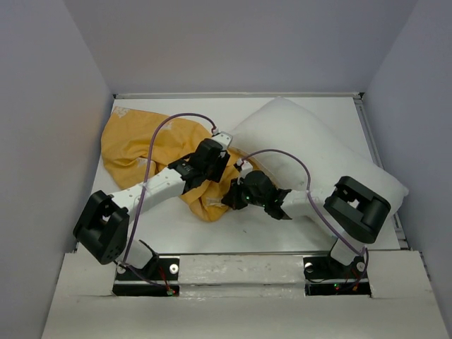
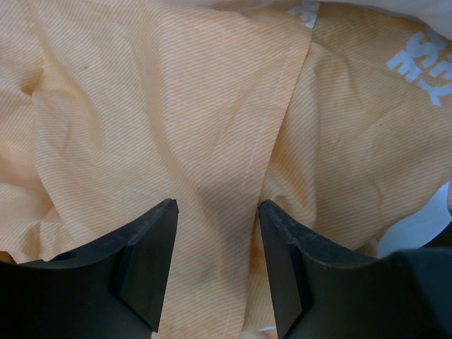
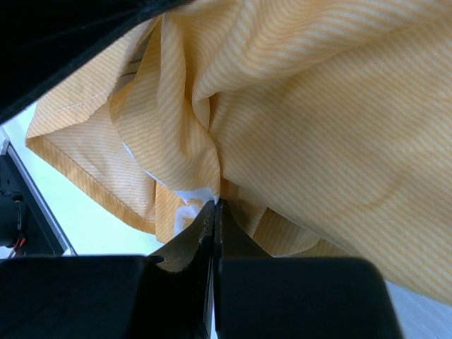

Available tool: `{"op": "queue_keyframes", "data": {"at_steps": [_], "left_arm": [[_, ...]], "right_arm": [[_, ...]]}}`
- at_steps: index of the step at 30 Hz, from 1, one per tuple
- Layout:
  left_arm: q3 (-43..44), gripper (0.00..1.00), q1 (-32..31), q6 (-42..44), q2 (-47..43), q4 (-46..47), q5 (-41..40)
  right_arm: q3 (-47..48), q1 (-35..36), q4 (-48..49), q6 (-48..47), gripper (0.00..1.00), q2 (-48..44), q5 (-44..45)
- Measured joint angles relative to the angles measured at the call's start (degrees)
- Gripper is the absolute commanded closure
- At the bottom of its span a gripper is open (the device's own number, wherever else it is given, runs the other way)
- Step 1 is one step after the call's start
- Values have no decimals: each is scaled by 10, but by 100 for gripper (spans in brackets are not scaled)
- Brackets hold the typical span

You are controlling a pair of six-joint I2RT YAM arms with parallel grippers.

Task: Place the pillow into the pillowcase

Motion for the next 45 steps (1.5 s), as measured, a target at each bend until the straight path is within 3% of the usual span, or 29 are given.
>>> {"op": "queue_keyframes", "data": {"at_steps": [2,4,6,8,10,16,25,28,29,31,33,35,36,40,43,45], "left_arm": [[0,41,0,0,1,0,4],[2,52,0,2,9,0,5],[7,70,0,6,26,0,2],[13,74,0,10,49,0,-8],[14,98,0,12,60,0,-15],[14,100,0,14,55,1,-35],[14,100,0,-43,-97,30,-17],[7,100,0,-79,-139,47,2],[-3,100,0,-95,-157,61,12],[-26,100,0,-118,-179,82,23],[-50,100,0,-140,-197,101,34],[-82,100,0,-161,-214,119,46],[-95,100,0,-171,-219,125,53],[-128,100,0,-193,-229,142,69],[-146,100,0,-204,-244,155,75],[-152,100,1,-208,-253,160,76]], "right_arm": [[-3,0,0,0,100,0,0],[-5,0,-1,0,100,-2,1],[-5,0,-1,0,100,-6,2],[-7,0,-1,0,100,-12,2],[-10,0,0,1,100,-20,2],[-25,0,0,5,100,-34,3],[-33,0,-19,4,100,-34,-12],[-50,0,-58,1,65,-67,-35],[-61,0,-77,-2,45,-94,-40],[-75,0,-122,-5,34,-154,-45],[-74,0,-169,-17,35,-224,-50],[-63,0,-204,-28,43,-298,-54],[-48,0,-222,-37,54,-321,-54],[8,0,-247,-68,81,-344,-38],[56,-9,-248,-91,85,-294,-17],[86,-23,-245,-104,81,-234,-18]]}}
